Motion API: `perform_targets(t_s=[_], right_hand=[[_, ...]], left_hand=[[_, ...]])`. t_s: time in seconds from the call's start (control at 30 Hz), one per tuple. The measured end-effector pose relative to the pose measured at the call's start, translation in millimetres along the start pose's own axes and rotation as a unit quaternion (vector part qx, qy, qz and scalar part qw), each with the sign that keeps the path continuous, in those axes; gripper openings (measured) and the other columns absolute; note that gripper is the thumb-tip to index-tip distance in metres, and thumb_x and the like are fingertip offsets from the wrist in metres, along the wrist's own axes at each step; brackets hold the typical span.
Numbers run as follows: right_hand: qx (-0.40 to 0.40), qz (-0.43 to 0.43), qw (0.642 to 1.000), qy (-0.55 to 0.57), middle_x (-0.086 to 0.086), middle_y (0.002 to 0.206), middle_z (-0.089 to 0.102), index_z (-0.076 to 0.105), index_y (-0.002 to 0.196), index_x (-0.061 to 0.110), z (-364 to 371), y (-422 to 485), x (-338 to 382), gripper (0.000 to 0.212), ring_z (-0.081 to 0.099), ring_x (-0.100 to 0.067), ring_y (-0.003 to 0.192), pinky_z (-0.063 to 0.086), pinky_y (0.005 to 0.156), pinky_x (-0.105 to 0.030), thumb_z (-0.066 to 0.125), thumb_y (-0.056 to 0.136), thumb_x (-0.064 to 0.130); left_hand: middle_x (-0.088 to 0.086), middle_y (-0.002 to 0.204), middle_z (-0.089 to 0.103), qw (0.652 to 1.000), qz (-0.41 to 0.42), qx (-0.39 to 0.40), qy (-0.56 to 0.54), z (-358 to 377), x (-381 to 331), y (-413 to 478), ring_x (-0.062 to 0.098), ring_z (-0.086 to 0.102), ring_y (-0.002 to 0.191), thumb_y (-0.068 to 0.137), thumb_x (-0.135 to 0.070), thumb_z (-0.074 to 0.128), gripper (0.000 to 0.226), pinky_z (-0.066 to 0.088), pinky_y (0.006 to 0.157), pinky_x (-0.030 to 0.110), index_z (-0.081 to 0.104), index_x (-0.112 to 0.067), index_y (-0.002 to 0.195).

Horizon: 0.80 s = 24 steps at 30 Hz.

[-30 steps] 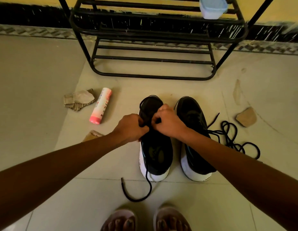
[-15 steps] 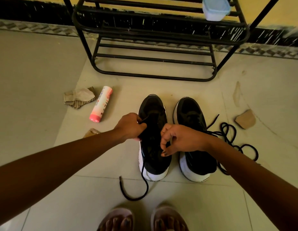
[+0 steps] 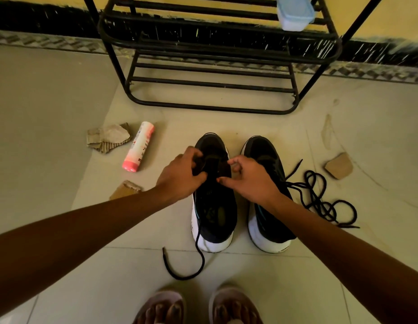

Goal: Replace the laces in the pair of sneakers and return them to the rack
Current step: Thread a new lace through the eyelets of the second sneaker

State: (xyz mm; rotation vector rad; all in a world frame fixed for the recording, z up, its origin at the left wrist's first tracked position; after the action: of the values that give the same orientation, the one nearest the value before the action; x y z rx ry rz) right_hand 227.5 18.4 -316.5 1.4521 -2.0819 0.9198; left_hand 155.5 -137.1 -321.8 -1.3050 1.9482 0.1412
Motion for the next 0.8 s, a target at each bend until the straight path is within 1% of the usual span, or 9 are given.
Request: perform_targets(t_s=[0.07,0.13,0.2,0.33,0.43,0.57,0.67,0.73,0.8], right_hand=[[0.017,0.015,1.000,0.012,0.006,0.096,0.053,0.054,0.123,0.013,3.5,1.9,2.8,0.052,0.053,-0.005,0.083,0.037,0.060,-0.005,0.074,0.078,0.032],[0.037,0.026,0.998,0.035,0.008,0.095,0.055,0.055,0.121,0.014,5.3,2.1,3.2,0.055,0.055,-0.005,0.084,0.039,0.059,-0.005,0.077,0.074,0.033],[0.049,0.016,0.998,0.024,0.007,0.097,0.057,0.058,0.118,0.012,6.5,1.2,1.7,0.055,0.058,-0.008,0.089,0.041,0.061,-0.005,0.079,0.071,0.030],[0.031,0.019,0.999,0.036,-0.002,0.088,0.061,0.062,0.109,0.007,5.3,-2.9,-0.2,0.029,0.062,-0.015,0.078,0.045,0.059,-0.009,0.066,0.083,0.018],[0.023,0.028,0.998,0.044,-0.015,0.092,0.067,0.064,0.105,0.005,4.9,-0.9,-4.8,0.021,0.064,-0.025,0.082,0.048,0.059,-0.018,0.055,0.087,0.013],[0.040,0.031,0.997,0.065,-0.010,0.076,0.063,0.065,0.103,0.005,6.5,2.5,-8.5,0.021,0.055,-0.012,0.060,0.042,0.050,-0.013,0.049,0.089,0.007],[0.039,0.031,0.996,0.071,-0.003,0.065,0.058,0.067,0.099,0.008,6.6,3.6,-11.6,0.021,0.053,-0.011,0.054,0.043,0.052,-0.020,0.049,0.088,0.007],[0.034,0.018,0.997,0.059,-0.010,0.070,0.061,0.067,0.096,0.010,8.1,3.1,-12.4,0.019,0.057,-0.019,0.060,0.047,0.056,-0.031,0.050,0.088,0.008],[0.033,0.003,0.998,0.046,-0.015,0.080,0.065,0.067,0.098,0.010,9.7,2.4,-11.2,0.020,0.062,-0.026,0.072,0.051,0.065,-0.038,0.050,0.088,0.009]], left_hand=[[0.004,0.117,0.051,0.997,0.055,-0.008,0.051,1.2,-7.1,1.6,0.025,0.062,0.093,0.086,-0.023,0.059,0.036,0.050,0.080,0.031,0.052,-0.028,0.121],[0.004,0.124,0.047,0.995,0.064,0.006,0.080,2.7,-10.0,4.6,0.024,0.058,0.102,0.088,-0.021,0.056,0.028,0.046,0.087,0.028,0.062,-0.027,0.115],[0.004,0.125,0.046,0.993,0.059,0.007,0.101,2.9,-10.5,8.1,0.023,0.057,0.105,0.088,-0.024,0.057,0.024,0.043,0.088,0.026,0.067,-0.026,0.109],[0.006,0.127,0.042,0.987,0.047,0.012,0.156,4.5,-17.8,15.9,0.024,0.059,0.101,0.084,-0.035,0.062,0.031,0.048,0.083,0.028,0.065,-0.024,0.114],[0.007,0.124,0.042,0.985,0.036,0.000,0.172,7.2,-25.3,23.7,0.023,0.057,0.099,0.080,-0.046,0.066,0.038,0.051,0.080,0.030,0.065,-0.022,0.109],[0.006,0.119,0.042,0.990,0.016,-0.013,0.137,11.2,-26.0,32.4,0.024,0.047,0.107,0.073,-0.049,0.071,0.038,0.045,0.079,0.029,0.061,-0.025,0.101],[0.007,0.121,0.041,0.992,0.024,-0.022,0.120,15.7,-30.0,33.9,0.024,0.040,0.114,0.075,-0.042,0.073,0.031,0.039,0.081,0.027,0.065,-0.024,0.098],[0.008,0.122,0.040,0.994,0.013,-0.018,0.107,18.1,-30.5,34.7,0.025,0.039,0.117,0.078,-0.036,0.072,0.024,0.038,0.083,0.027,0.068,-0.022,0.098],[0.011,0.124,0.041,0.995,-0.004,-0.015,0.099,18.2,-29.2,35.5,0.027,0.038,0.118,0.082,-0.031,0.067,0.018,0.039,0.085,0.029,0.069,-0.021,0.097]])
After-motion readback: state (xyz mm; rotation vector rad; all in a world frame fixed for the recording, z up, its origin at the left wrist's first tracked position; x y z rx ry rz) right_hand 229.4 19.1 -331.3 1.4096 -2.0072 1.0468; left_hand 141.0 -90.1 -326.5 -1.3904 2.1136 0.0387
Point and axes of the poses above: each hand's wrist, its own y-axis towards the middle knuckle, its own z-axis out of the palm, x = y × z, the point moved 2 cm from there along y, towards the middle knuckle
